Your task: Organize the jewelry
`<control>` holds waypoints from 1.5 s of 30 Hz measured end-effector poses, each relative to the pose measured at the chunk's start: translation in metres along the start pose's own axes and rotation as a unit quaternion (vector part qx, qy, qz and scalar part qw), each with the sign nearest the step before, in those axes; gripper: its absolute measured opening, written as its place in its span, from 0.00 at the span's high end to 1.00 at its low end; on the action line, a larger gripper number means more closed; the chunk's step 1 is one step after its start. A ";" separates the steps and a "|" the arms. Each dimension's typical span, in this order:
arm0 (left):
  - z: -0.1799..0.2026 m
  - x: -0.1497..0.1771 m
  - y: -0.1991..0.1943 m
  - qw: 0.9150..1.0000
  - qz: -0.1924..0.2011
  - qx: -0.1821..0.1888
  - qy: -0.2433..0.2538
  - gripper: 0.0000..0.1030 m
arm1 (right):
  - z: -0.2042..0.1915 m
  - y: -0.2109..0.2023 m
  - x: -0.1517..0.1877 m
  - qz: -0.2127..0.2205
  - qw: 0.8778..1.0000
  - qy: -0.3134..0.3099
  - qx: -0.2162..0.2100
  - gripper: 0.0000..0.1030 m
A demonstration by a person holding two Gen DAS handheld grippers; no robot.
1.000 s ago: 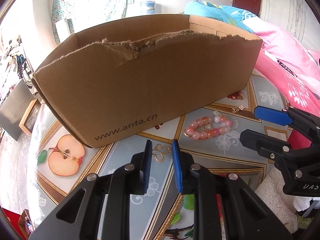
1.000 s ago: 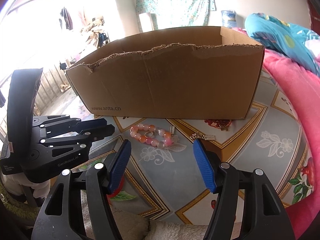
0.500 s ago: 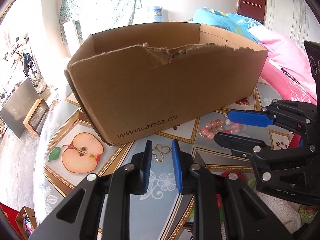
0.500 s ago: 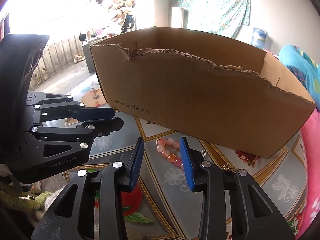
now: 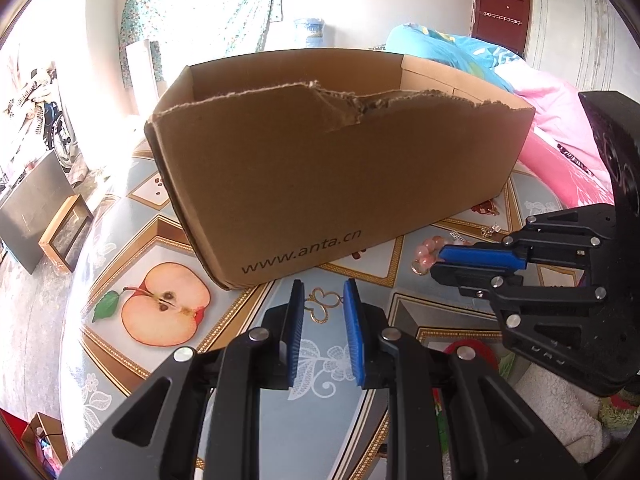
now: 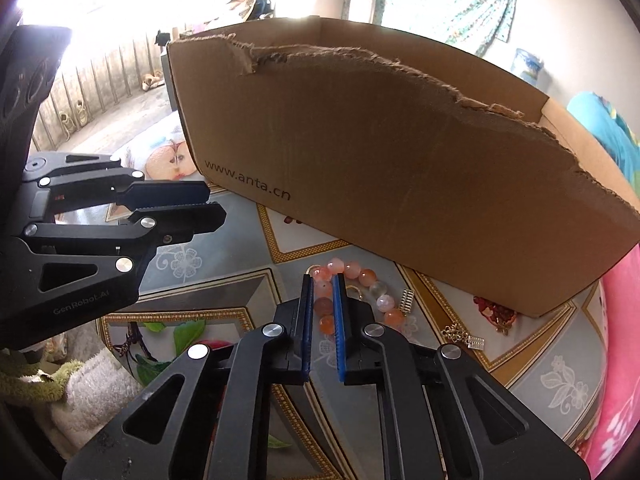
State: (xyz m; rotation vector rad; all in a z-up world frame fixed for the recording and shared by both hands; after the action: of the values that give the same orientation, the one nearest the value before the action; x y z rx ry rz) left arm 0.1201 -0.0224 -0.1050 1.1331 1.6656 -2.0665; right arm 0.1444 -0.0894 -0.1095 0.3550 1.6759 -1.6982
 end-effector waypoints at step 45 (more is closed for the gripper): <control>-0.018 -0.008 -0.032 0.999 0.037 -0.014 -0.020 0.81 | 0.012 0.004 0.015 0.007 0.995 0.099 -0.018 0.73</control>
State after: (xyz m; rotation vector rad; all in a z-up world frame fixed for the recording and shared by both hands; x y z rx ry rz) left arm 0.1135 0.0020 -0.0774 1.1194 1.6037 -2.0017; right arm 0.1397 -0.1047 -0.1213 0.5321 1.8385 -1.6647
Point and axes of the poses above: each gripper's, at about its wrist camera, not at the fingertips, and y roughly the way its jaws point, z to its right, x to its underside, the point moved 10 cm from there along y, roughly the way its jaws point, and after that the axes turned 1 degree about -y, right-handed, at the moved point
